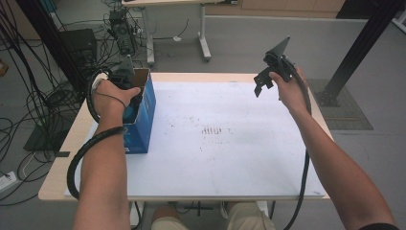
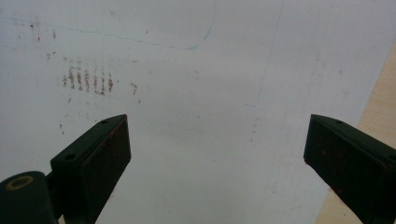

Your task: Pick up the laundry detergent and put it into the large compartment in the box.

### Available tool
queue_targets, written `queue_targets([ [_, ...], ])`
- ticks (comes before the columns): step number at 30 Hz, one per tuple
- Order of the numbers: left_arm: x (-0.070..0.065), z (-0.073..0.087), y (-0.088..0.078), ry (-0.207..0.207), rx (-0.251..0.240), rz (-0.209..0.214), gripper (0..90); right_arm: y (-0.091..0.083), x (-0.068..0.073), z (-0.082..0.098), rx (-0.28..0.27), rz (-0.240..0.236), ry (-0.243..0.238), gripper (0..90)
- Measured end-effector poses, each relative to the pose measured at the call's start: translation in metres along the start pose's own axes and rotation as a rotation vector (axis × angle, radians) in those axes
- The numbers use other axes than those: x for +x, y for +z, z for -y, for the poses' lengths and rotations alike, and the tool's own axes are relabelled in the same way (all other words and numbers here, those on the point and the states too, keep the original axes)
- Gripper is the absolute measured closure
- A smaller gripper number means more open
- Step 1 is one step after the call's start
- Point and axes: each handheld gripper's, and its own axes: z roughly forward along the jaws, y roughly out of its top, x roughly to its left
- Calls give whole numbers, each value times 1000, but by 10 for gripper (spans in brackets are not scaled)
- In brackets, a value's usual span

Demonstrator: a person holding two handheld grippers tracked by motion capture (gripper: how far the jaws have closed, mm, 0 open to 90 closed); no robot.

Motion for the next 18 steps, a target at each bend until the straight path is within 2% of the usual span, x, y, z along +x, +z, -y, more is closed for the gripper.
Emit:
queue_targets([
  [18,-1,0,0,-2,-2,-1,372,-1,0,1,-2,1,-1,70],
])
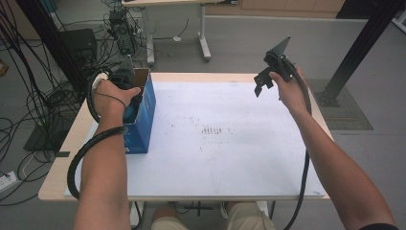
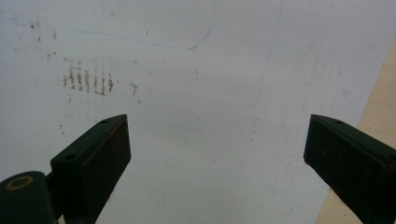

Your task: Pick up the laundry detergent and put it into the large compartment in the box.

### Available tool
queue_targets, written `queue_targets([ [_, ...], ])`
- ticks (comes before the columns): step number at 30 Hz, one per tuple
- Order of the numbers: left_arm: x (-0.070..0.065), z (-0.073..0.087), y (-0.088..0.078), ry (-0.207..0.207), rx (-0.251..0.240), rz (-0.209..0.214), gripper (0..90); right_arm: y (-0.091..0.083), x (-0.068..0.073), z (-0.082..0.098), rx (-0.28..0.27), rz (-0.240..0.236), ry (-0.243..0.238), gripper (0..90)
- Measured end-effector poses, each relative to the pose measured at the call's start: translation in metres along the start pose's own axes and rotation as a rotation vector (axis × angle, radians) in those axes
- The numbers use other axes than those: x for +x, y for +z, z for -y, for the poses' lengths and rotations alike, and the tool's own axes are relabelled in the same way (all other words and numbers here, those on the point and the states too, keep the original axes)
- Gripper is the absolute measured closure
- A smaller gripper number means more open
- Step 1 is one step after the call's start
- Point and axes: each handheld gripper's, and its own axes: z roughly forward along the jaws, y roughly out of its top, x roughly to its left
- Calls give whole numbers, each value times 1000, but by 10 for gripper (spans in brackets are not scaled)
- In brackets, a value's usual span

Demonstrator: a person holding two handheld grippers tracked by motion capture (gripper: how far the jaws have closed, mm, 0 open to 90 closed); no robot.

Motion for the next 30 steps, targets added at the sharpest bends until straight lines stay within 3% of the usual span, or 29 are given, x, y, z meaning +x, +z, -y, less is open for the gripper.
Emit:
queue_targets([
  [30,-2,1,0,3,-6,-6,370,-1,-2,2,-5,-1,3,70],
])
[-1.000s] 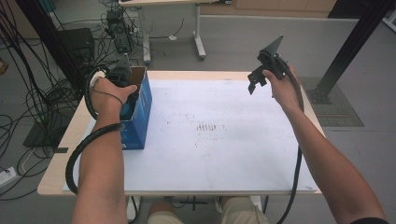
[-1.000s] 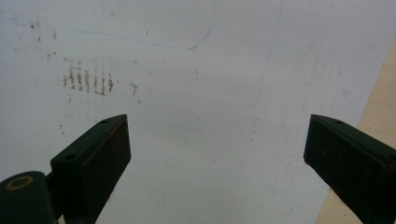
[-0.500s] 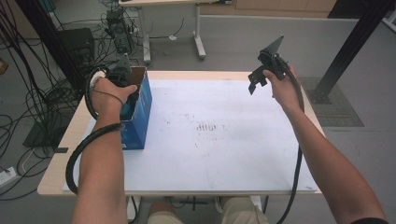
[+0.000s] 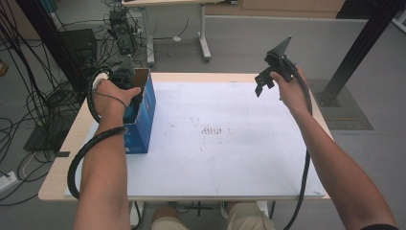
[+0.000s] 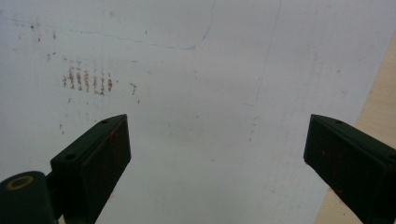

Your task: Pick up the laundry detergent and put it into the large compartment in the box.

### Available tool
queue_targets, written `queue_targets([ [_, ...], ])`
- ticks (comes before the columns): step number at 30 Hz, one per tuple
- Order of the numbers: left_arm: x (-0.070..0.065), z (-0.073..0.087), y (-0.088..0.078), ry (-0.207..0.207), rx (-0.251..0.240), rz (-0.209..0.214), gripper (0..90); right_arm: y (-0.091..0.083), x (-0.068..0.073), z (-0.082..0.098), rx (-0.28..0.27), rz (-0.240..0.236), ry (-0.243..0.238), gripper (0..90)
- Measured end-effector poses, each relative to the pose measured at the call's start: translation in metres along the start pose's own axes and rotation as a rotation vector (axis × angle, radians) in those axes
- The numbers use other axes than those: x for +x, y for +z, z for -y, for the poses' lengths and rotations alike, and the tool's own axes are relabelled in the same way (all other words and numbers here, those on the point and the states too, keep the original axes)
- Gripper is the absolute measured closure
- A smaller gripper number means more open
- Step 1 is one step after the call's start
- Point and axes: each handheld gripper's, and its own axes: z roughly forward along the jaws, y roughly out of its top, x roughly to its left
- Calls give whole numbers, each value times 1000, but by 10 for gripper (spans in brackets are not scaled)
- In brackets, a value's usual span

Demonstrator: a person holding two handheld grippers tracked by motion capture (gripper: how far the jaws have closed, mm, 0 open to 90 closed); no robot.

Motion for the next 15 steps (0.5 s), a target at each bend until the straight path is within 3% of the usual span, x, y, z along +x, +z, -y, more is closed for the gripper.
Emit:
queue_targets([
  [10,-8,3,-11,26,-25,-38,353,-1,1,1,-4,-3,-4,70],
  [15,-8,6,-22,34,-45,-28,296,-1,1,1,-8,-5,-6,70],
])
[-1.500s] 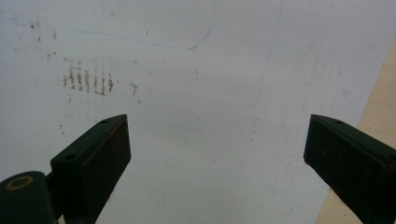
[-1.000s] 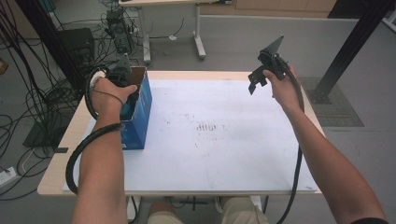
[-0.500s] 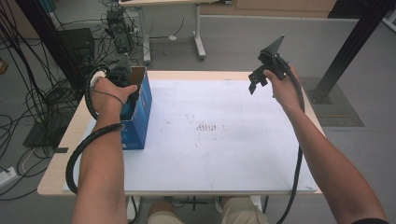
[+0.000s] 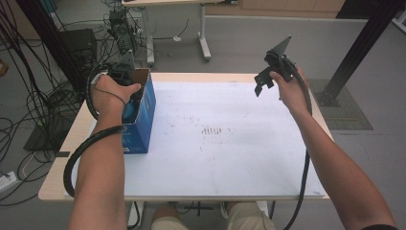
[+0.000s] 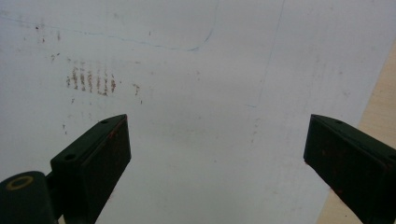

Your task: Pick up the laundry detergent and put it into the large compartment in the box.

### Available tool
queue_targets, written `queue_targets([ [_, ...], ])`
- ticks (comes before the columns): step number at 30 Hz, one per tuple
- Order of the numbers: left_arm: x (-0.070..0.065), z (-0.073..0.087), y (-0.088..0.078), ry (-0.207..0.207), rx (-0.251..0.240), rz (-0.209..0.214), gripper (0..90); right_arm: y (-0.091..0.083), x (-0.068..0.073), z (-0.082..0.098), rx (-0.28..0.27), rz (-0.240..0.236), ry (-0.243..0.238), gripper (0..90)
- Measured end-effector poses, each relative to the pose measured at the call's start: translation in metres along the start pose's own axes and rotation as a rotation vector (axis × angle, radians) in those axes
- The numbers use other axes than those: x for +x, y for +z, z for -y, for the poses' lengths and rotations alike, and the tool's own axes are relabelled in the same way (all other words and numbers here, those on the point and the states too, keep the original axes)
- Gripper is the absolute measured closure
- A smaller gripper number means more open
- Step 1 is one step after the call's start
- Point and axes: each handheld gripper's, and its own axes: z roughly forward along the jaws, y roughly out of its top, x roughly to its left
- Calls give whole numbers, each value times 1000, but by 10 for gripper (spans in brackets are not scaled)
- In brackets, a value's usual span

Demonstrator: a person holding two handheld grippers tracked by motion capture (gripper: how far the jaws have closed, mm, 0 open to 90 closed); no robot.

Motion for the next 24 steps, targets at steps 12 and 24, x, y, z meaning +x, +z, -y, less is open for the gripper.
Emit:
queue_targets([
  [12,-1,11,-40,9,-50,-21,234,-3,-2,3,-10,-7,-3,70],
  [24,-15,21,-83,138,-118,14,138,-3,0,0,-3,0,-3,70],
])
